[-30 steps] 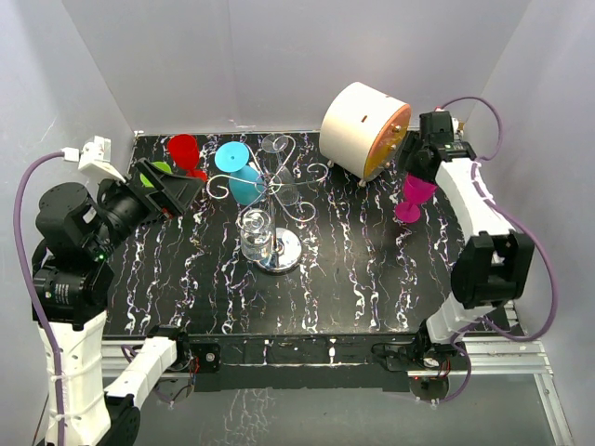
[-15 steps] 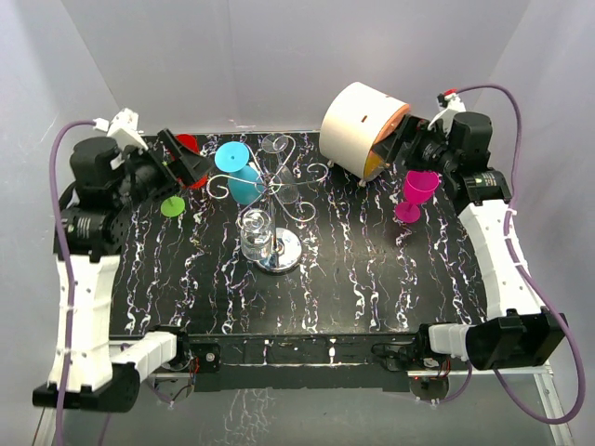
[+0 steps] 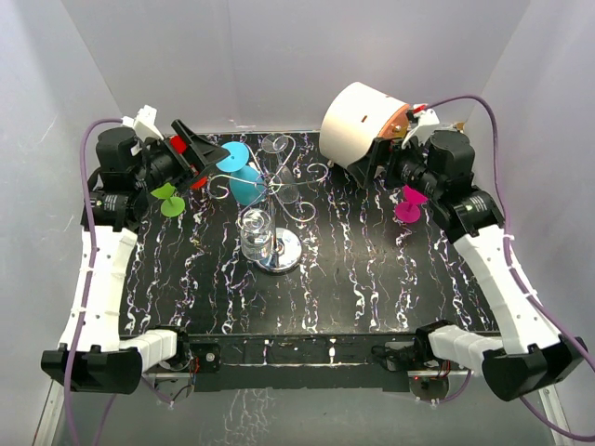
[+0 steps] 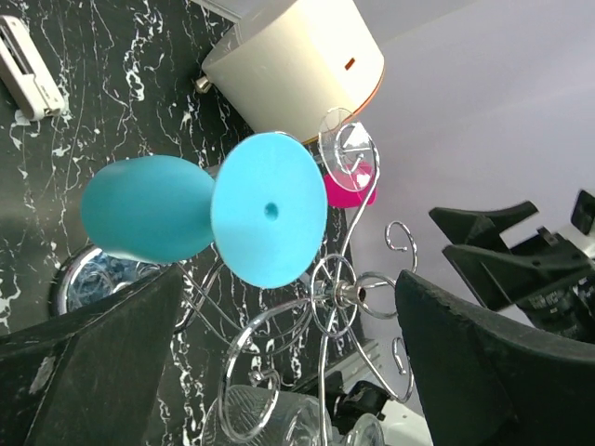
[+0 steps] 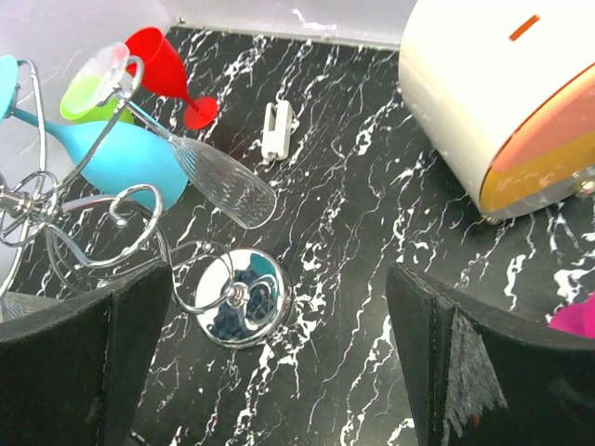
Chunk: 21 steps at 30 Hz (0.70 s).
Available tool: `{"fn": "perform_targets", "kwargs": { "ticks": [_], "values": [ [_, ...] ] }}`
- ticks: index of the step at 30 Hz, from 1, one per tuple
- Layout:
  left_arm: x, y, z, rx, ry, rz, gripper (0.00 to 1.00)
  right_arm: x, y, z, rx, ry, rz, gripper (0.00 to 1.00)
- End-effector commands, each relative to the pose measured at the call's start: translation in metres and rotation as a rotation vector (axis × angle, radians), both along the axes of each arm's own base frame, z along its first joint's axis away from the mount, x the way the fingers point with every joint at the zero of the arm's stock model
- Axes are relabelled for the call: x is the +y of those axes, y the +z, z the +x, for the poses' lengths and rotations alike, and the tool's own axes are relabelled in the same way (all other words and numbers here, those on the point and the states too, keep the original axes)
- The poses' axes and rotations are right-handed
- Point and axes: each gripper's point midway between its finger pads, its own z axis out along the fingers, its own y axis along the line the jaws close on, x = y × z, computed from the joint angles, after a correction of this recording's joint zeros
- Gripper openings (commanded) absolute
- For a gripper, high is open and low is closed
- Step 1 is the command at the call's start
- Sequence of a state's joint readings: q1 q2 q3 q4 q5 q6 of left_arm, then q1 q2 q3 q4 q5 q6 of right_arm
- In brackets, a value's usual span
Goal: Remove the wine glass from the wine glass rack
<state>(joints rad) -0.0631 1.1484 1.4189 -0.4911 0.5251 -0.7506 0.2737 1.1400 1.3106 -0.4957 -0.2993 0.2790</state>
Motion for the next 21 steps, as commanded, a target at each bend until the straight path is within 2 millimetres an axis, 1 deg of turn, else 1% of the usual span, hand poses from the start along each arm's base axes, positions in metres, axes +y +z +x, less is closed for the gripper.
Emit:
{"fn": "perform_targets", "kwargs": {
  "ticks": [1, 5, 6, 9, 15, 21],
  "values": [
    [-0.002, 0.014, 0.0, -0.044, -0.037, -0.099, 0.94, -0.009, 0.027, -0.002, -0.133, -0.052, -0.033, 0.98],
    [-0.004, 0.01, 0.004, -0.027, -0.072, -0.201, 0.88, -0.01, 0.028, -0.006, -0.145, -0.06, -0.032, 0.98],
    [-0.005, 0.005, 0.005, -0.015, -0.084, -0.232, 0.86, -0.01, 0.029, -0.006, -0.148, -0.06, -0.03, 0.98],
    [-0.007, 0.008, 0.007, -0.032, -0.117, -0.303, 0.79, -0.009, 0.03, -0.006, -0.152, -0.059, -0.028, 0.98],
    [-0.004, -0.002, 0.012, 0.005, -0.11, -0.349, 0.68, -0.008, 0.029, -0.006, -0.147, -0.055, -0.023, 0.98],
    [-0.007, -0.008, 0.015, 0.036, -0.125, -0.408, 0.57, -0.009, 0.029, -0.006, -0.15, -0.06, -0.022, 0.98]
  ]
}}
